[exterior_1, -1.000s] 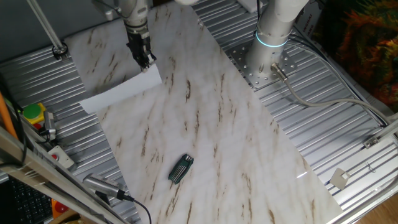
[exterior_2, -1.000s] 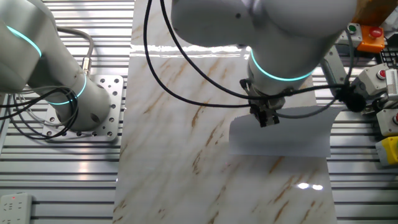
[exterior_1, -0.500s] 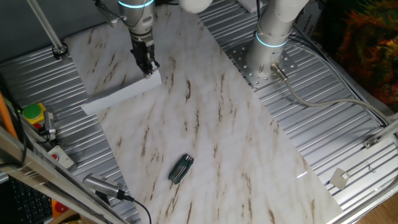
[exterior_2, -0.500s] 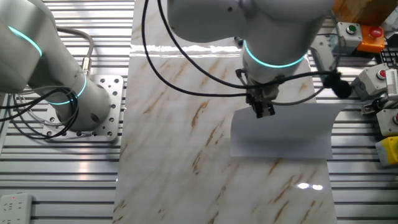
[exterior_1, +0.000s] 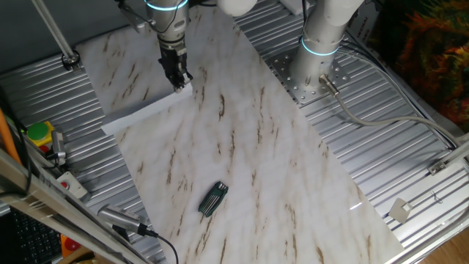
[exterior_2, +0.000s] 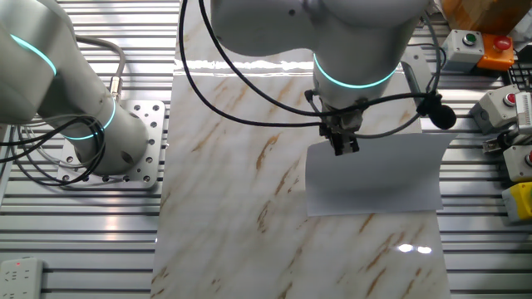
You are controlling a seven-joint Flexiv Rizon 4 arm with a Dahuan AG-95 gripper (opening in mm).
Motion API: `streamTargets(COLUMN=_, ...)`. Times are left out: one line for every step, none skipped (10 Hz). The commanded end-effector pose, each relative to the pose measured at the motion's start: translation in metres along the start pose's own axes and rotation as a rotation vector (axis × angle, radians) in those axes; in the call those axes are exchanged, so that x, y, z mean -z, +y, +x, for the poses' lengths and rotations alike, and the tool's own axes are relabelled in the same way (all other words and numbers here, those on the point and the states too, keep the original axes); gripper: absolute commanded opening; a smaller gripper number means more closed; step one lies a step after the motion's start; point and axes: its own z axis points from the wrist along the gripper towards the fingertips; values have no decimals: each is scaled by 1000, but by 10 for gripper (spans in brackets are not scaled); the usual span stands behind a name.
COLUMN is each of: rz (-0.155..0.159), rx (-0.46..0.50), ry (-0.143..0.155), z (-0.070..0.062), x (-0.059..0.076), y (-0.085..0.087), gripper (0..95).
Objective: Flip over and spread out the paper that is laid flat on the table
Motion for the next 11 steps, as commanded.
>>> streamTargets(rz=0, rx=1, ry=-1, z=-1, x=0, y=0, gripper=0)
streamTargets(rz=2, rx=-2, ry=-2, z=-1, x=0, y=0, gripper=0)
streamTargets(rz=4, rx=-1, ry=-4, z=-1, x=0, y=0, gripper=0)
streamTargets(rz=4, rx=-1, ry=-7, z=-1, x=0, y=0, gripper=0)
streamTargets(rz=4, rx=1, ry=-11, z=-1, x=0, y=0, gripper=190)
streamTargets(rz=4, rx=2, ry=-12, z=-1, x=-1, y=0, gripper=190)
streamTargets(rz=5, rx=4, ry=-14, z=-1, x=-1, y=0, gripper=190)
streamTargets(rz=5, rx=7, ry=-14, z=-1, x=-1, y=0, gripper=190)
streamTargets(rz=5, rx=7, ry=-15, z=-1, x=-1, y=0, gripper=190)
streamTargets(rz=5, rx=7, ry=-15, z=-1, x=-1, y=0, gripper=190)
streamTargets(rz=5, rx=10, ry=-16, z=-1, x=-1, y=0, gripper=190)
